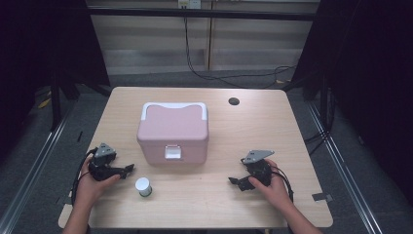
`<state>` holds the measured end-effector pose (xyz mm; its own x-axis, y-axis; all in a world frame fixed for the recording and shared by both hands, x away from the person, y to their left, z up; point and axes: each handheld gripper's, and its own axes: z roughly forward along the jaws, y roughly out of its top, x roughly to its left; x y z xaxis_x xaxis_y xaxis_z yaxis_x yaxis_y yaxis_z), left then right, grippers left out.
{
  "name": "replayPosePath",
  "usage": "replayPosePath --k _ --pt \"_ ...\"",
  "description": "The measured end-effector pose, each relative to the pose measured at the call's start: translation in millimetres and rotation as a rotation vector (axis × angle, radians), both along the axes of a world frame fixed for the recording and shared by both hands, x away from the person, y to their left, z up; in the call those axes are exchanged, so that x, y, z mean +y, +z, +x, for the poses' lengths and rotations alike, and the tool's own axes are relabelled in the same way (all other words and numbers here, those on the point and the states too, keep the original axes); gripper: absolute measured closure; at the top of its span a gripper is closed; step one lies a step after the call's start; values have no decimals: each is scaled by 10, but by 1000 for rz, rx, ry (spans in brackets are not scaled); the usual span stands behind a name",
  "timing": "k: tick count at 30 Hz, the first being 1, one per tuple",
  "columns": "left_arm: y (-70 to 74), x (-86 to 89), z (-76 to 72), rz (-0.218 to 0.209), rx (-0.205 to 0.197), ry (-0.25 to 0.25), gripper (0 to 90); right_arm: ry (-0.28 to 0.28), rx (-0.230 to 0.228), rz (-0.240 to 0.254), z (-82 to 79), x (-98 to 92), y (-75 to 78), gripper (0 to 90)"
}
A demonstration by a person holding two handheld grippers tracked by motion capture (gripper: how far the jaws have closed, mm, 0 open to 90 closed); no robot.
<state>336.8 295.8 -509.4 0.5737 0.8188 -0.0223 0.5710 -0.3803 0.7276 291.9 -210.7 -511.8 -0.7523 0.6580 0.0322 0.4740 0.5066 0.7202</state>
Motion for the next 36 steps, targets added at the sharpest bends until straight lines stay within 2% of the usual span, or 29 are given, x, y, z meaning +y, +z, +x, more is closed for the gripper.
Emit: replayPosePath --k 1,3,4,5,6,7,8,9,10,11,12,13,14,15,16,17,18,19,20,21,23,24,26,28,31,33,36 --pt "2 8 2 -6 0 7 154 0 0 0 1 -1 0 110" --pt "36 18 31 -36 46 26 158 0 0 1 0 0 0 110" --pt "93 14 60 -24 96 42 188 0 0 0 1 -1 0 110" --pt "93 14 60 -24 96 42 223 0 0 0 1 -1 0 110" --pt "166 4 107 -35 157 38 229 0 0 0 0 -1 0 110" --pt "166 4 107 -35 157 38 237 1 0 0 1 -1 0 110" --pt "241 0 152 -77 218 46 262 0 0 0 1 0 0 110" --pt "241 0 152 -77 218 46 277 0 0 0 1 0 0 110" --pt "328 6 202 -88 291 47 277 0 1 0 1 0 1 111" --pt "372 -1 225 -83 312 53 287 0 1 0 1 0 1 110" --pt "372 -1 225 -83 312 53 288 0 1 0 1 0 1 110" --pt "467 -4 270 -46 341 58 288 1 1 -1 1 0 2 111" --pt "467 -4 270 -46 341 58 289 1 1 -1 1 0 2 111" --pt "557 0 310 -46 357 77 292 3 4 -8 9 2 10 113" --pt "557 0 310 -46 357 77 296 3 4 -8 9 2 10 113" --pt "646 13 349 -53 359 95 301 6 8 -15 17 9 18 117" --pt "646 13 349 -53 359 95 309 6 8 -15 17 9 18 117" --pt "722 12 385 -81 366 111 314 8 14 -15 24 14 26 131" --pt "722 12 385 -81 366 111 322 8 14 -15 24 14 26 131" --pt "801 5 425 -89 377 116 330 12 22 -20 31 20 38 145" --pt "841 -4 446 -88 386 116 337 12 27 -28 33 21 47 150" --pt "920 -26 489 -79 390 116 354 12 27 -27 36 20 47 152" --pt "960 -37 512 -75 392 116 360 12 27 -27 37 20 48 154" --pt "1088 -61 574 -91 409 148 382 14 27 -27 37 19 48 154" --pt "1159 -85 621 -100 411 147 381 15 23 -25 34 17 43 154" --pt "1232 -122 663 -78 416 155 381 15 22 -25 34 16 43 154" --pt "1374 -181 745 -109 432 156 381 15 18 -22 32 14 39 154"
